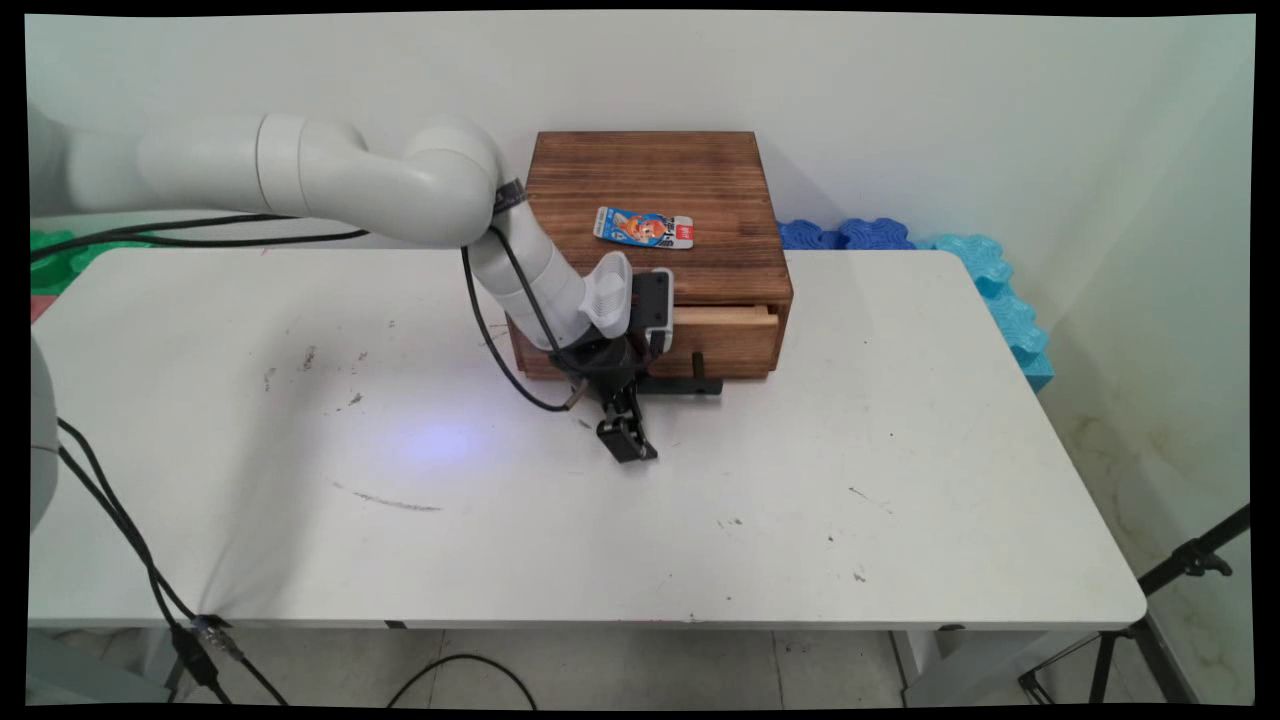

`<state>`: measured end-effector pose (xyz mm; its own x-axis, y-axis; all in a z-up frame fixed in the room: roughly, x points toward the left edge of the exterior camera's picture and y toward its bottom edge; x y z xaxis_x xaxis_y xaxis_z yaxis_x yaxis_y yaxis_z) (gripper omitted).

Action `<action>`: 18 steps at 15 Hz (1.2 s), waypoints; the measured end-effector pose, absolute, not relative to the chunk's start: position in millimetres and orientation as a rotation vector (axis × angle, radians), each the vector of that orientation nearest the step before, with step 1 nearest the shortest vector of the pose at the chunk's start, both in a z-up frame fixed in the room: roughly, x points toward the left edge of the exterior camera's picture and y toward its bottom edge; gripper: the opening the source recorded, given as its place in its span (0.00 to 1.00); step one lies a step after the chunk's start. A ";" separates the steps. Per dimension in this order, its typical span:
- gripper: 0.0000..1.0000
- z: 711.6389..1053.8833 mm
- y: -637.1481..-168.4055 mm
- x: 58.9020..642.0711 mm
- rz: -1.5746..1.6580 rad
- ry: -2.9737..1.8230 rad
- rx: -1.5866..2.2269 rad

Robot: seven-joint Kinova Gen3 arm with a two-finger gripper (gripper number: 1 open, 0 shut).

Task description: Open the drawer

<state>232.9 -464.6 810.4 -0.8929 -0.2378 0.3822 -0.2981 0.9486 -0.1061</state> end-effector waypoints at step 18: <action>1.00 827.0 -372.7 198.5 0.126 -2.742 0.321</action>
